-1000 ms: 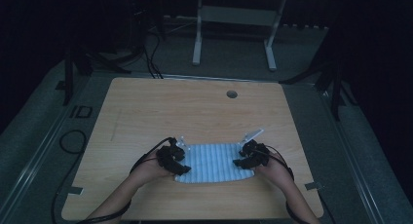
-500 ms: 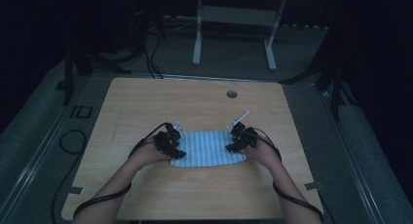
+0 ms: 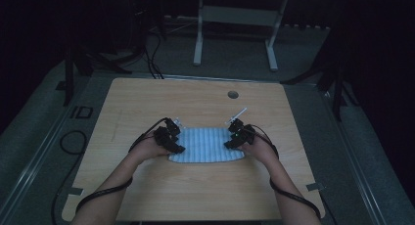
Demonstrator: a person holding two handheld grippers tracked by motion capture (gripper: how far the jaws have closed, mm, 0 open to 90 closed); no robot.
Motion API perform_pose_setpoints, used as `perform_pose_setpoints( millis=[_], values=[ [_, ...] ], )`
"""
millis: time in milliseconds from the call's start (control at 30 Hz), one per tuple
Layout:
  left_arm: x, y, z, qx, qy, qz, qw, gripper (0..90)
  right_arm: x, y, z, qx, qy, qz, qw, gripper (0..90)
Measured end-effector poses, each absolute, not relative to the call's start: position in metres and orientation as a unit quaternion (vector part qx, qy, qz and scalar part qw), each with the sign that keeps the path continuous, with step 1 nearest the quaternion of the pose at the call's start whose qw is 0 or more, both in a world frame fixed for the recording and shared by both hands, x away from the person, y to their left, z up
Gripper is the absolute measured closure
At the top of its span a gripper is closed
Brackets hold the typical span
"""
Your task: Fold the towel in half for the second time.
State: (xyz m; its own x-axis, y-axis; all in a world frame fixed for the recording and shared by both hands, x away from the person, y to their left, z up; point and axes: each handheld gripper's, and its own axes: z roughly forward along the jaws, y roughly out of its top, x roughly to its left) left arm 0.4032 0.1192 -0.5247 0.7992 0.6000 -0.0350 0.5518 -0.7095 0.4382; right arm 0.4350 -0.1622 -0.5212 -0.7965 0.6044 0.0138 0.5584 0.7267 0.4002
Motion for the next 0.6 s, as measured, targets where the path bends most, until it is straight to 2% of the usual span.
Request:
perform_pose_setpoints(
  millis=[167, 300, 333, 367, 433, 467, 533, 567, 600],
  values=[
    [0.403, 0.121, -0.524, 0.921, 0.316, 0.057, 0.221, 43.4, 0.436, -0.161, -0.521, 0.315, 0.926, 0.199, 0.059, 47.6],
    [0.402, 0.125, -0.519, 0.911, 0.333, 0.062, 0.237, 32.4, 0.432, -0.160, -0.517, 0.302, 0.929, 0.203, 0.062, 40.5],
    [0.399, 0.126, -0.516, 0.907, 0.332, 0.060, 0.254, 32.4, 0.430, -0.159, -0.514, 0.298, 0.929, 0.208, 0.064, 39.1],
    [0.397, 0.126, -0.514, 0.905, 0.330, 0.065, 0.261, 22.6, 0.425, -0.158, -0.509, 0.291, 0.927, 0.228, 0.067, 31.5],
    [0.393, 0.124, -0.511, 0.894, 0.341, 0.072, 0.282, 19.6, 0.424, -0.158, -0.507, 0.292, 0.925, 0.235, 0.067, 29.2],
    [0.389, 0.123, -0.509, 0.886, 0.346, 0.081, 0.296, 14.2, 0.422, -0.158, -0.505, 0.296, 0.918, 0.257, 0.062, 21.4],
    [0.387, 0.122, -0.509, 0.882, 0.347, 0.090, 0.307, 14.1, 0.421, -0.158, -0.505, 0.295, 0.917, 0.263, 0.059, 18.1],
    [0.385, 0.121, -0.508, 0.880, 0.344, 0.100, 0.311, 8.8, 0.419, -0.159, -0.505, 0.294, 0.913, 0.273, 0.064, 13.9],
    [0.383, 0.121, -0.508, 0.878, 0.343, 0.110, 0.314, 8.8, 0.419, -0.159, -0.505, 0.294, 0.913, 0.273, 0.064, 13.9]
  ],
)
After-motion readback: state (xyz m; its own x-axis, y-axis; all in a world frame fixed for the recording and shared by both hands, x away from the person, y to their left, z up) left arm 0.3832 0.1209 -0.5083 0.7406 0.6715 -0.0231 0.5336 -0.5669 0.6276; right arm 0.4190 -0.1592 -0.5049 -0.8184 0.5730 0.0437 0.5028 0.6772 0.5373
